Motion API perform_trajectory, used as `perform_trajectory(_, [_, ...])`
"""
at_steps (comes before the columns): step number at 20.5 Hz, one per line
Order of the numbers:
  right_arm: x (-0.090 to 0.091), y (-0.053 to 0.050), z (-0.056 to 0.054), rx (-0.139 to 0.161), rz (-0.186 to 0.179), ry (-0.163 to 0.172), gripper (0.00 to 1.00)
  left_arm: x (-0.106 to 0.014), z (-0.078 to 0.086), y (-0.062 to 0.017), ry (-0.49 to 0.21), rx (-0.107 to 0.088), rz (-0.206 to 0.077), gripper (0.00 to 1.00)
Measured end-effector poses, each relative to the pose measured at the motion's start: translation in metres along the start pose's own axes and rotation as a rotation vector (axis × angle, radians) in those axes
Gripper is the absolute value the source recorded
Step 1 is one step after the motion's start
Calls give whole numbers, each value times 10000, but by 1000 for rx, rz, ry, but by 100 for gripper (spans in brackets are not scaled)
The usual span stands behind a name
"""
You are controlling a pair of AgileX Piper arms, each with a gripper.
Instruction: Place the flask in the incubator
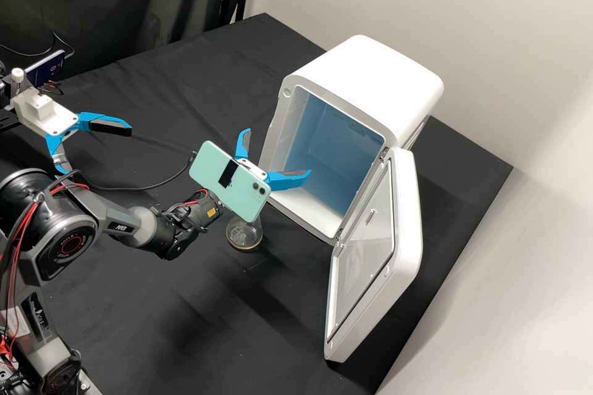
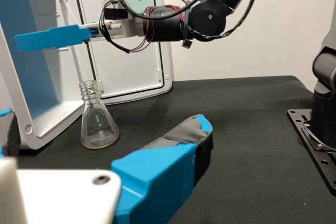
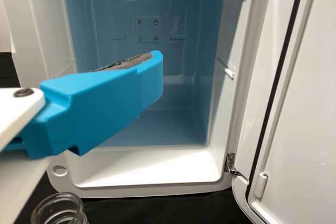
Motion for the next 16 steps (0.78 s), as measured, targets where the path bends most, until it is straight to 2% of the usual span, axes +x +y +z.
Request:
perform_trajectory(6, [-218,-11,55,-8,27,21,100,0,0,0,0,0,0,100])
perform_trajectory(9, [-347,13,78,-21,52,47,100,1,-1,-3,0,-1,-2,100])
perform_trajectory(10, [-386,1,93,-25,50,52,100,3,-2,-8,0,-1,-4,100])
perform_trajectory(12, [-460,5,141,-28,62,47,100,6,-4,-15,1,-3,-7,100])
perform_trajectory(16, [-634,-23,217,-35,43,18,100,6,-4,-14,0,-3,-6,100])
